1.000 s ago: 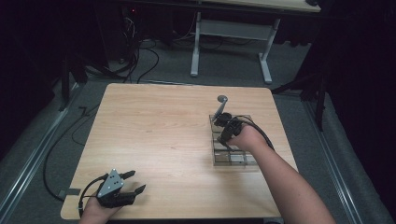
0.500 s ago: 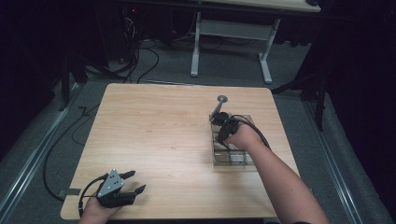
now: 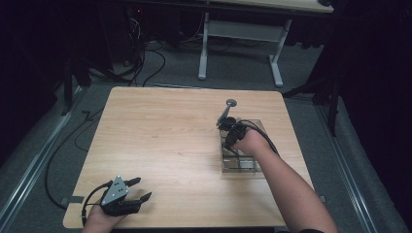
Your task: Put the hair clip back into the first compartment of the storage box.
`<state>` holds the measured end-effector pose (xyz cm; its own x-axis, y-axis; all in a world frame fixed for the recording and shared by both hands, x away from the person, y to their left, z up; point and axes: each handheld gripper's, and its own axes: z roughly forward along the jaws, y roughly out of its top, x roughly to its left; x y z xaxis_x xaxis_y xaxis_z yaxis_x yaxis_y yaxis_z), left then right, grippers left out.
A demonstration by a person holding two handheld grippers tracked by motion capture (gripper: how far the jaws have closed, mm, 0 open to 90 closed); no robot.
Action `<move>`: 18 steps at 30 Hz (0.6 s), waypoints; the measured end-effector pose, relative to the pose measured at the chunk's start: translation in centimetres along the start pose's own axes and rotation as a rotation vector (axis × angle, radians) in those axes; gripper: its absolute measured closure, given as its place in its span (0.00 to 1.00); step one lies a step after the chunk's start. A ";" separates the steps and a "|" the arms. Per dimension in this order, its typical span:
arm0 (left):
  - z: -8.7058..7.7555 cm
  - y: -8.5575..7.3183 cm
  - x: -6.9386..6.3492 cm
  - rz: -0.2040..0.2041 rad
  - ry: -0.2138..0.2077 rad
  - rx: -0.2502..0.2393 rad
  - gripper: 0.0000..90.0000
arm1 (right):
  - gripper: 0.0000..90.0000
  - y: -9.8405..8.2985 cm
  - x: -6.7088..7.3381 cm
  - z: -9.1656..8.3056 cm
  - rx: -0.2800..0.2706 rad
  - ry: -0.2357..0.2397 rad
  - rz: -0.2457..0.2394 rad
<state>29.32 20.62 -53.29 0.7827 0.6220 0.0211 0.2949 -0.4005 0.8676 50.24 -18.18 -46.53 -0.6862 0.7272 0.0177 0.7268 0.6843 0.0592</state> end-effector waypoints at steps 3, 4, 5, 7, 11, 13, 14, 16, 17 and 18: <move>0.0 0.0 0.0 0.000 -0.001 0.001 0.37 | 0.88 0.0 -0.1 0.2 0.001 -0.002 -0.009; 0.0 0.0 0.0 0.000 0.000 0.000 0.37 | 0.88 0.0 0.0 0.3 0.000 -0.002 -0.005; 0.0 0.0 0.0 0.000 0.000 0.000 0.37 | 0.88 0.1 0.0 0.3 0.005 -0.005 0.001; 0.0 0.0 0.0 0.000 0.000 0.000 0.37 | 0.88 0.1 0.0 0.5 -0.001 0.003 0.001; 0.0 0.0 0.0 -0.001 0.000 0.000 0.37 | 0.88 0.2 0.2 0.7 0.006 0.003 0.015; 0.0 0.0 0.0 0.000 -0.001 0.000 0.37 | 0.88 0.2 0.1 0.8 0.006 0.001 0.008; 0.0 0.0 0.0 0.000 -0.001 0.000 0.37 | 0.88 0.2 0.1 0.8 0.007 0.005 0.008; 0.0 0.0 0.0 0.000 0.000 0.000 0.37 | 0.88 0.1 0.1 0.9 0.010 0.007 0.019; 0.0 0.0 0.0 0.000 -0.001 0.001 0.37 | 0.88 0.1 0.1 0.9 0.006 0.006 0.007; 0.0 0.0 0.0 0.000 -0.001 0.001 0.37 | 0.88 0.1 0.1 0.9 0.006 0.004 0.007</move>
<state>29.33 20.63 -53.29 0.7830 0.6217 0.0206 0.2953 -0.4006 0.8673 50.31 -17.99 -47.40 -0.6812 0.7318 0.0217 0.7317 0.6795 0.0535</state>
